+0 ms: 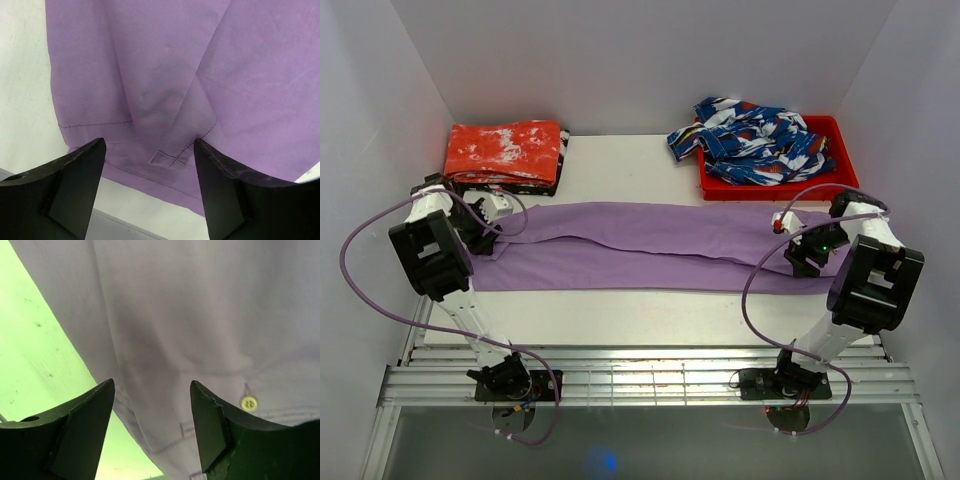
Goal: Fold and stack the trousers
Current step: Fold the trousers
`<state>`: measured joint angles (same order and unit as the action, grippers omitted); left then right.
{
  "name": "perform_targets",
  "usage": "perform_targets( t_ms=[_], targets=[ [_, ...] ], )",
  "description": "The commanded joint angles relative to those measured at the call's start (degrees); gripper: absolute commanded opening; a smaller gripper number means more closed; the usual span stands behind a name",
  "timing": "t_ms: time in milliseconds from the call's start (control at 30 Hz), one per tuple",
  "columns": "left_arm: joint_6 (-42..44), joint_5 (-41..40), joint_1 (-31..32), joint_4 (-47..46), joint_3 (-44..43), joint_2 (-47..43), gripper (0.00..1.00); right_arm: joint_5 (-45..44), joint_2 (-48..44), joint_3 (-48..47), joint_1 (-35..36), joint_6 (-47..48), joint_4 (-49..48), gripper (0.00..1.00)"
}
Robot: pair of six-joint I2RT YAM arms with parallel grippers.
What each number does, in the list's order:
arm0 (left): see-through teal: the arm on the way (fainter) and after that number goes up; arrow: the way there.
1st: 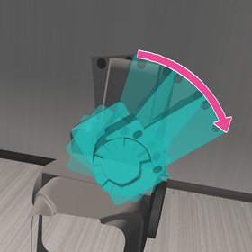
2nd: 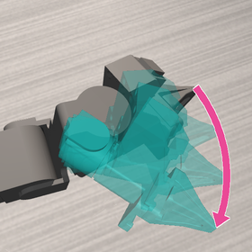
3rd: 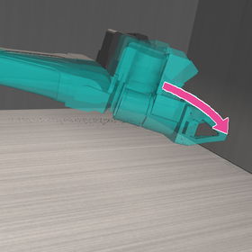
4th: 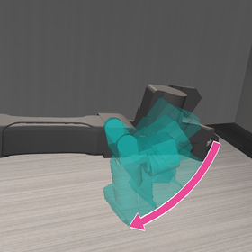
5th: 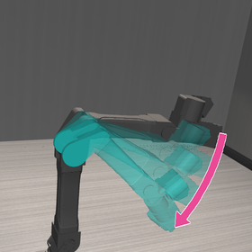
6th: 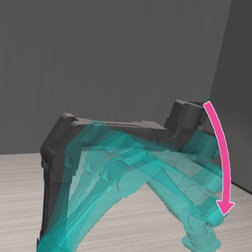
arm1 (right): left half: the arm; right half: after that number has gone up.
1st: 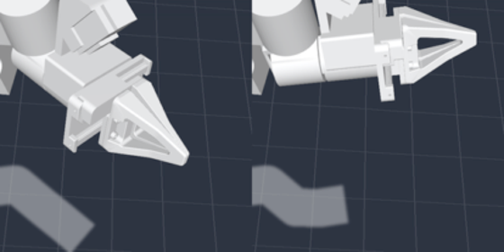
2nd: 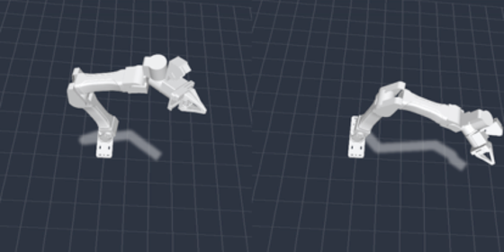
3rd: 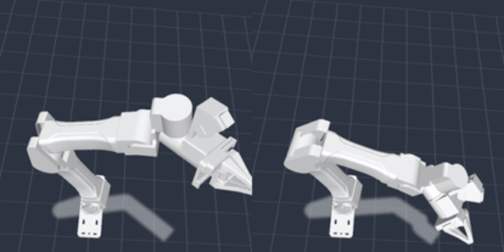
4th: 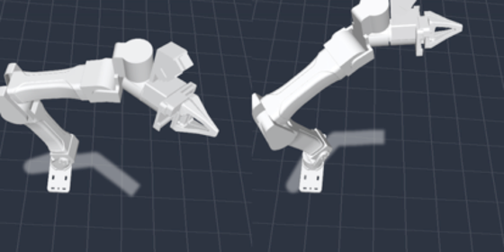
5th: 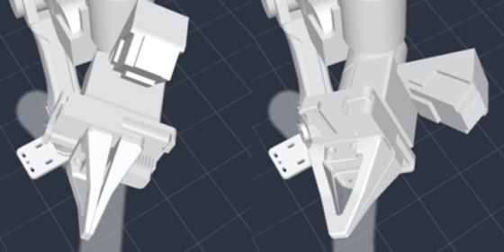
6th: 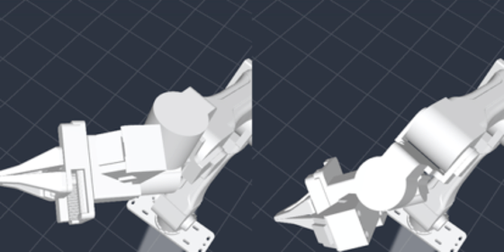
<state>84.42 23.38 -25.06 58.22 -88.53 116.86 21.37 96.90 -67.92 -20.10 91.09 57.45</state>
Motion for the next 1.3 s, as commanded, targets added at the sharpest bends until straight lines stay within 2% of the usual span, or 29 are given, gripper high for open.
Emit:
perform_targets(
  t_ms=[0,133,267,600,700,733,833,867,1067,1267],
  targets=[
    [-2.23,2.81,-0.43,0.06,-0.15,-1.72,0.83,2.36,-1.46,3.23,3.12,-3.45,-5.84,0.67],
    [-3.47,4.48,-0.78,0.05,-0.24,-2.33,0.84,2.72,-1.54,5.34,5.24,-9.25,-12.44,0.64],
    [-4.44,5.97,-1.48,0.06,0.20,-3.13,0.84,1.93,-1.81,7.01,6.91,-10.75,-16.93,0.59],
    [-4.62,8.17,-5.00,2.78,-2.61,-2.86,0.86,2.63,-3.29,7.44,7.70,-5.31,-10.69,0.60],
    [-3.83,8.79,-5.35,3.57,-2.09,-3.21,0.85,2.28,-3.83,8.50,7.70,-4.69,-11.83,0.52],
    [-3.83,9.40,-5.44,3.48,-2.00,-3.22,0.85,2.10,-3.74,8.68,7.70,-4.78,-12.44,0.36],
    [-4.70,10.81,-5.88,3.83,-3.48,-2.52,0.82,1.66,-3.30,7.90,7.70,-5.83,-12.98,0.12],
    [-4.71,12.21,-5.97,5.49,-4.36,-1.64,0.82,1.75,-3.39,7.54,7.79,-6.27,-13.33,0.09],
    [-6.02,15.47,-6.05,9.02,-9.29,1.88,0.79,2.72,-3.65,4.65,7.62,-8.11,-12.89,0.08],
    [-6.73,14.86,-6.05,8.50,-8.68,3.90,0.75,4.73,-2.07,1.74,7.18,-10.75,-12.71,0.08]
  ],
)
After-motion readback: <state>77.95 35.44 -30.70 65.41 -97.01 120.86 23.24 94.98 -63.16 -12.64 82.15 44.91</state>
